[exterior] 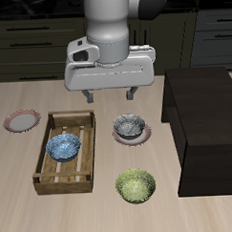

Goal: Place the black bowl onto the plate that is in the table center and place the green bowl onto the plate that is next to the blue bowl

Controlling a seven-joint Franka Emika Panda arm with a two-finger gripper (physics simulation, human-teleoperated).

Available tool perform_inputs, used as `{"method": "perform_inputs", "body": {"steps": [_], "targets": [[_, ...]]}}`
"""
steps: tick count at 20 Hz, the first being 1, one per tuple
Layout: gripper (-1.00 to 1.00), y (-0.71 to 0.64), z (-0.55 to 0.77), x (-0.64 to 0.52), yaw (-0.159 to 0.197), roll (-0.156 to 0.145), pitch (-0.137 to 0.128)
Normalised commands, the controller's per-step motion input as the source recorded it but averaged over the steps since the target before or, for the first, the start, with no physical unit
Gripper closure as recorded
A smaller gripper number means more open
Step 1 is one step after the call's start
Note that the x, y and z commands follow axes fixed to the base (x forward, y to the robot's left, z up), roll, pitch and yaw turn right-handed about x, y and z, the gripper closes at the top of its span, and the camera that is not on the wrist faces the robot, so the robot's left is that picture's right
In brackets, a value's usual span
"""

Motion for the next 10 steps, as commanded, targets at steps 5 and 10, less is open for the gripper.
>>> {"method": "perform_inputs", "body": {"steps": [5, 10], "targets": [[-1.0, 0.04, -0.03, 0.29, 0.018, -0.012, 0.019], [-1.0, 0.09, -0.12, 0.27, 0.063, 0.055, 0.059]]}}
